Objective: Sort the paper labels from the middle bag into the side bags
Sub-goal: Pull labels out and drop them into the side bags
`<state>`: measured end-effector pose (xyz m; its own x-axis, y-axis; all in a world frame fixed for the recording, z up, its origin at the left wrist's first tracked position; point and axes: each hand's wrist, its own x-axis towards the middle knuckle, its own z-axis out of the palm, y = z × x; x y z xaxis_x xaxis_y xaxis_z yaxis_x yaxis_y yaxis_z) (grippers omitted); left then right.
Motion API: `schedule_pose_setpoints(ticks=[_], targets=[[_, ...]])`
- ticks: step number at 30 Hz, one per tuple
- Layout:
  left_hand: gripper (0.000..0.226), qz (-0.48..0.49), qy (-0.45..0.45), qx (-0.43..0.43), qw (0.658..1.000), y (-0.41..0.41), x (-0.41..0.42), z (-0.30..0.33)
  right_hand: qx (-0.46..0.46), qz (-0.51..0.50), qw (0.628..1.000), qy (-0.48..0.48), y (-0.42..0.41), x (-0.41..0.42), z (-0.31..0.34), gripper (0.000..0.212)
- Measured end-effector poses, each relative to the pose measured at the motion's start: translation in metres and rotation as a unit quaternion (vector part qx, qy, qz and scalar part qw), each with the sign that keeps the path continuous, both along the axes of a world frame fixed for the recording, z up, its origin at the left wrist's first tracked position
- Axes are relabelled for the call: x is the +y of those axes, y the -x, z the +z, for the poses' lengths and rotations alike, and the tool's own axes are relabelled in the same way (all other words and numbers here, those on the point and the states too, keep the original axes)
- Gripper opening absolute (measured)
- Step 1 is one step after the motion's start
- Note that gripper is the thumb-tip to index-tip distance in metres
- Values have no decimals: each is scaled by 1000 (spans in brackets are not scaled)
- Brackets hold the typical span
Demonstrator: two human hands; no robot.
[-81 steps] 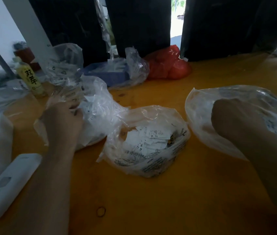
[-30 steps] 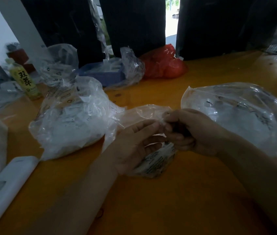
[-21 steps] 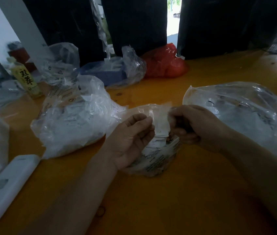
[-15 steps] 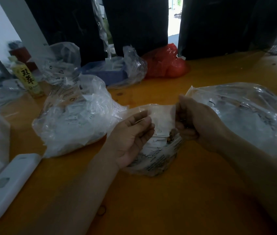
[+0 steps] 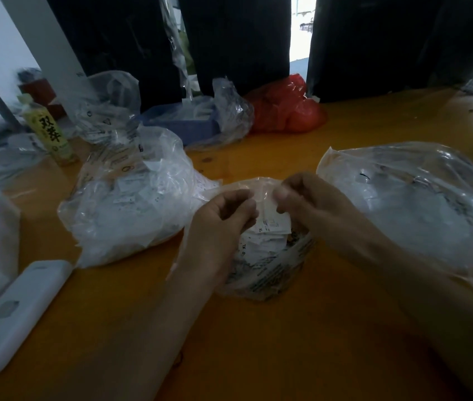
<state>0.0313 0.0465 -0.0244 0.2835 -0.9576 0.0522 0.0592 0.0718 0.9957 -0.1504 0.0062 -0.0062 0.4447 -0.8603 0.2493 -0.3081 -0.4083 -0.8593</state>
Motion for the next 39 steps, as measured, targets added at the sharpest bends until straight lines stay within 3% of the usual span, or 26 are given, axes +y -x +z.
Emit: schedule_pose_setpoints(ticks=[3,6,7,9,14,18,22,24,26,29,34,39], targets=[[17,31,70,-194,978,3,6,0,87,-36,994,62,-10,3,-9,60],[17,24,90,-229,969,5,5,-1,56,-85,991,84,-14,-1,-16,22],[17,28,86,-221,971,4,4,-2,46,-97,992,72,-12,-3,-15,13],[17,34,68,-182,980,2,1,-5,18,-102,994,37,-7,-7,-15,15],[15,-40,-7,-1,999,-2,-5,-1,25,-72,997,22,-4,-7,-16,22],[47,-95,-59,-25,993,-6,-4,0,56,-67,995,50,-6,-2,-12,19],[20,-64,-56,34,996,-10,-5,0,141,-77,985,57,-7,-3,-10,34],[25,-62,-35,114,991,-12,-7,2,236,-87,963,90,-5,-7,-14,36],[30,-72,-16,195,978,-14,-8,3,314,-85,939,109,-3,-11,-20,24],[32,-81,-2,236,968,-12,-9,1,369,-73,920,112,-4,-13,-30,40],[38,-87,5,239,967,-13,-9,2,352,-90,911,194,-7,-11,-28,19],[31,-86,2,267,960,-14,-10,3,221,-139,951,166,-1,-11,-16,8]])
